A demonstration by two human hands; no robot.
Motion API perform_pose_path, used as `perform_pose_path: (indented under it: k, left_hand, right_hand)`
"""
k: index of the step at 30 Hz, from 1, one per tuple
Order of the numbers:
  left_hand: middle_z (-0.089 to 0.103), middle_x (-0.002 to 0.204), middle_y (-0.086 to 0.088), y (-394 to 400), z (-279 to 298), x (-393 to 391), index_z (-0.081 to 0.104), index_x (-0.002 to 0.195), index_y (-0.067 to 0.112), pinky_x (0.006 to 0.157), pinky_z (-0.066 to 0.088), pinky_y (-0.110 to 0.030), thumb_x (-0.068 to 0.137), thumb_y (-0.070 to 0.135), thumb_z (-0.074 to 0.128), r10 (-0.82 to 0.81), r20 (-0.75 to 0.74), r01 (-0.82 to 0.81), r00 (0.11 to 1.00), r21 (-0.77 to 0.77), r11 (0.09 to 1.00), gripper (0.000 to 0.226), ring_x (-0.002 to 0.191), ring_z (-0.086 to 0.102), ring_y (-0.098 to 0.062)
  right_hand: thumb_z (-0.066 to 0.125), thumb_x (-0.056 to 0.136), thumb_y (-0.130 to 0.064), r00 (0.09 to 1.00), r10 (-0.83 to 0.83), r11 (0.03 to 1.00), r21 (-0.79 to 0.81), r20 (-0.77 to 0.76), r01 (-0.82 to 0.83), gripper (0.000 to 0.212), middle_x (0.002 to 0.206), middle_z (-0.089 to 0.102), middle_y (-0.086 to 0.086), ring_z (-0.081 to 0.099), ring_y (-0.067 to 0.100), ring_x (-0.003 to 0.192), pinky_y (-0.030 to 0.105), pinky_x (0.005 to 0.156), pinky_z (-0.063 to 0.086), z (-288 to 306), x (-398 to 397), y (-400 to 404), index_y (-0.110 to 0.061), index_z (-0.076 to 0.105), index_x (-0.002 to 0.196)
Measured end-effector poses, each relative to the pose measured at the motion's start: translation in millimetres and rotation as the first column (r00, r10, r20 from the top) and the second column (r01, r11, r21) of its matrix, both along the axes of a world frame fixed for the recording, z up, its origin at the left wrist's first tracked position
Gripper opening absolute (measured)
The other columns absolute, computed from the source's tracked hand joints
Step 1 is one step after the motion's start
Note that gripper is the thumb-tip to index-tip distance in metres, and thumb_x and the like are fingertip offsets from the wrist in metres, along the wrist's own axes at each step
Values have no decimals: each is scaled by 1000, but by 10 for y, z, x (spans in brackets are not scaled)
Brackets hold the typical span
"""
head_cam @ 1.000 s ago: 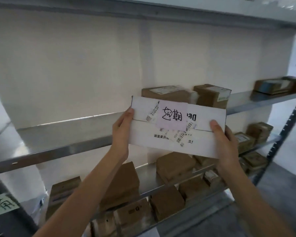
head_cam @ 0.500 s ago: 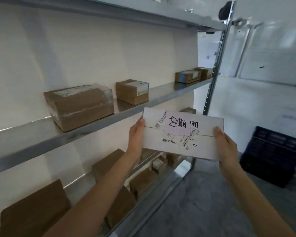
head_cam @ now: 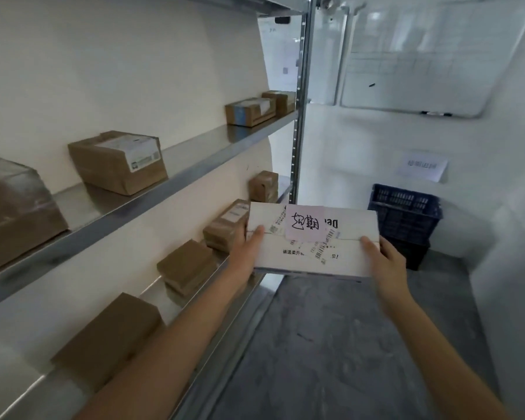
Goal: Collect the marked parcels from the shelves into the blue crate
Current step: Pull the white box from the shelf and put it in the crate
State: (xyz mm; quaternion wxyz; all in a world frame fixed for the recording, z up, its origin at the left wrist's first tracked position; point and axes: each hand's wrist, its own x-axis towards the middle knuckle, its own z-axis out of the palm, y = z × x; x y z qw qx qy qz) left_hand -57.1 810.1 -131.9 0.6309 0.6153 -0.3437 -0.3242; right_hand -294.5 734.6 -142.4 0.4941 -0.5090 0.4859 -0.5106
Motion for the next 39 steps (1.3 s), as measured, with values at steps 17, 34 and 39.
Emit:
perform_pose_path:
  k: [17, 34, 39]
  left_hand:
    - [53, 135, -9, -2176, -433, -438, 33, 146, 19, 96, 50, -43, 100, 26, 46, -411, 89, 396, 907, 153, 905, 49, 113, 56, -24]
    - [50, 139, -6, -4146, -790, -999, 25, 150, 24, 103, 45, -48, 102, 31, 42, -429, 92, 394, 899, 261, 881, 51, 119, 53, -26]
    - [54, 135, -8, -4876, -1004, -951, 32, 147, 22, 101, 47, -47, 101, 29, 44, -439, 94, 399, 893, 282, 873, 48, 116, 56, -26]
  right_hand:
    - [59, 94, -32, 944, -331, 939, 99, -19, 331, 29, 111, 70, 3, 67, 23, 100, 44, 87, 56, -531, -576, -1391, -22, 64, 121]
    - [58, 95, -29, 940, -341, 932, 121, -27, 341, 33, 99, 69, -9, 65, 10, 86, 12, 53, 50, -826, -1095, -3397, -22, 61, 127]
    - [58, 95, -28, 933, -356, 923, 137, -58, 361, 27, 103, 70, -6, 67, 12, 89, 30, 70, 55, -933, -1054, -4057, -24, 62, 122]
